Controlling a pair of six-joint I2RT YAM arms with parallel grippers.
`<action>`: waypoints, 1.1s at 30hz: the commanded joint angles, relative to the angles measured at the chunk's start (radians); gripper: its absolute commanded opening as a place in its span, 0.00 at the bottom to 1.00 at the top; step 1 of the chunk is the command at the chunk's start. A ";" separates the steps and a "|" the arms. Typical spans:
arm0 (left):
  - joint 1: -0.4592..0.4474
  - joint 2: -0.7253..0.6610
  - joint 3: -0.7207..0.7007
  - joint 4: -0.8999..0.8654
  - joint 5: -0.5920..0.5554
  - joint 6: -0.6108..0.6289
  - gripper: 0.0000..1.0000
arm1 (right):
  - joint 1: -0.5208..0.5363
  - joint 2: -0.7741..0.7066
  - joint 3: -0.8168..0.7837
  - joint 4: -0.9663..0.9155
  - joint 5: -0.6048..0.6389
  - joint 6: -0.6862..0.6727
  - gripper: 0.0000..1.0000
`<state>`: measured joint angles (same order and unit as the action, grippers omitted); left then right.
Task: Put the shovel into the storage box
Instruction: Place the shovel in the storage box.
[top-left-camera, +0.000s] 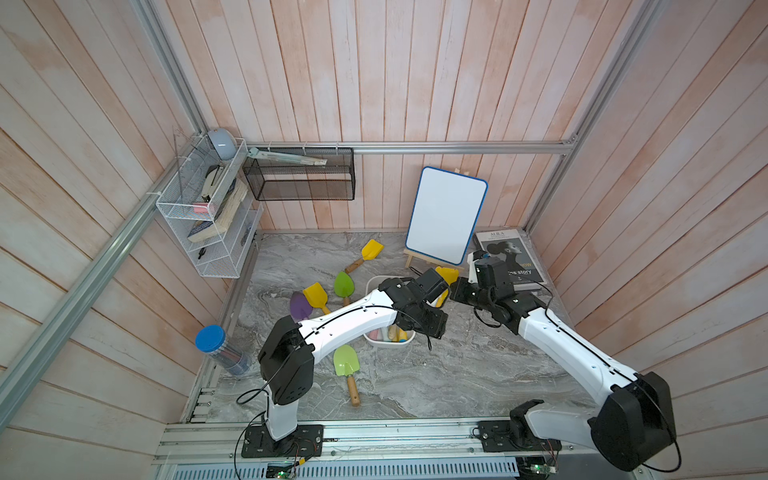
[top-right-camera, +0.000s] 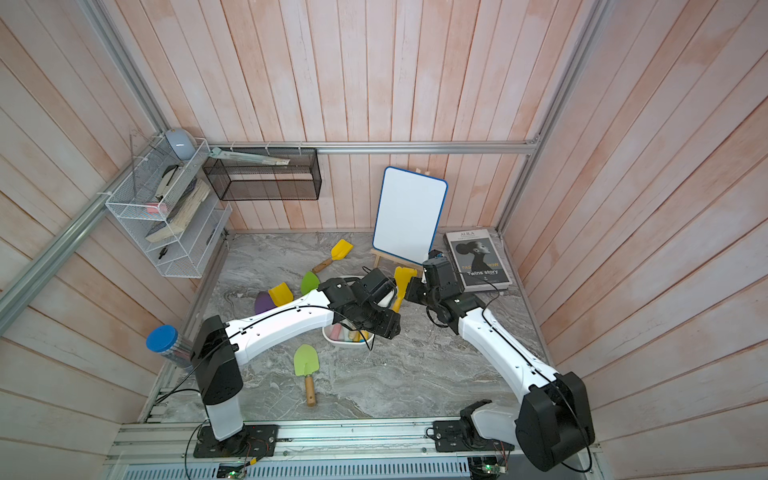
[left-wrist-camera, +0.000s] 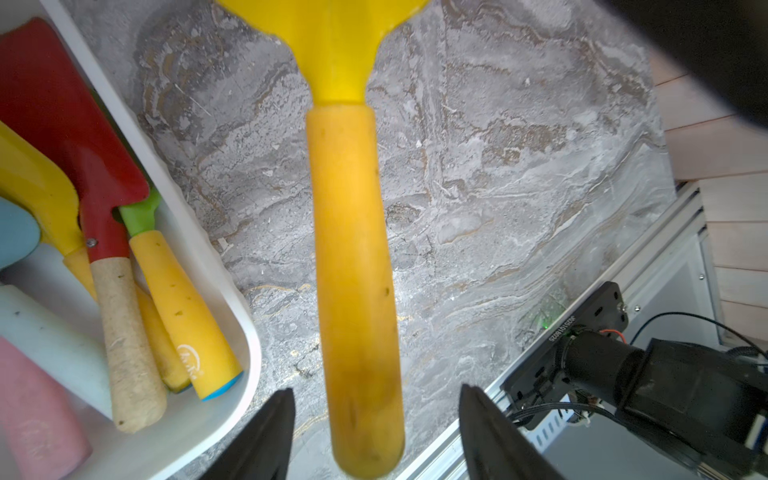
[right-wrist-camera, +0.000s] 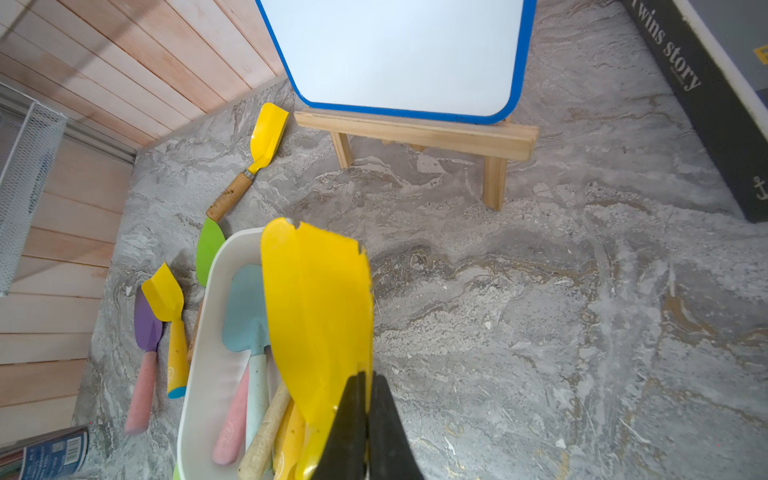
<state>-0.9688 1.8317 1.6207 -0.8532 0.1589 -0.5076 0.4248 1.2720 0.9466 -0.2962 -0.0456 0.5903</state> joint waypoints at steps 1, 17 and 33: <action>0.001 -0.106 -0.063 0.079 -0.018 0.019 0.72 | 0.002 0.023 0.016 0.045 -0.051 -0.059 0.00; 0.108 -0.518 -0.420 0.230 -0.177 -0.077 0.80 | 0.105 0.295 0.196 0.147 -0.170 -0.097 0.00; 0.179 -0.602 -0.516 0.275 -0.142 -0.084 0.80 | 0.188 0.550 0.342 0.201 -0.128 -0.026 0.00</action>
<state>-0.8009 1.2453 1.1267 -0.6075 -0.0040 -0.5919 0.6025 1.7981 1.2625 -0.1310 -0.1864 0.5411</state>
